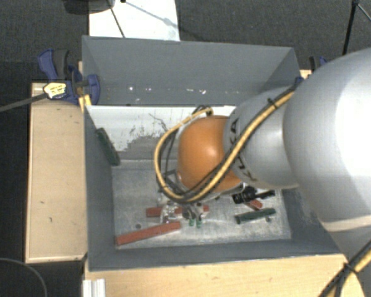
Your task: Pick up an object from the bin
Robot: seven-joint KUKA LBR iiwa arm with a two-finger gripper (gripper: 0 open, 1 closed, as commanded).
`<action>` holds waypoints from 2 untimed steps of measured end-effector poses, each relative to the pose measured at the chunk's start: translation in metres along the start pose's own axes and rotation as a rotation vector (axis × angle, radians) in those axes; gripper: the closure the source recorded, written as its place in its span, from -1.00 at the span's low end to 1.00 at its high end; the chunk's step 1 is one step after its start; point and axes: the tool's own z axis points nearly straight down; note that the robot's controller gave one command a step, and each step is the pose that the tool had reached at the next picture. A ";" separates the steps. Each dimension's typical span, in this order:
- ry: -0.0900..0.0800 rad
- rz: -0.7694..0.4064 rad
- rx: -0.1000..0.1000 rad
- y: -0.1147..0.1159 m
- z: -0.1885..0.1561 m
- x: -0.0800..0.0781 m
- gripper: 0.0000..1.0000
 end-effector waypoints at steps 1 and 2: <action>0.015 -0.110 0.009 0.062 -0.206 -0.069 1.00; 0.004 -0.116 0.005 0.067 -0.215 -0.075 1.00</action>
Offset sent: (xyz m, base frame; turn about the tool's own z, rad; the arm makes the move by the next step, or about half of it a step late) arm 0.0000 0.0000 0.0000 0.0000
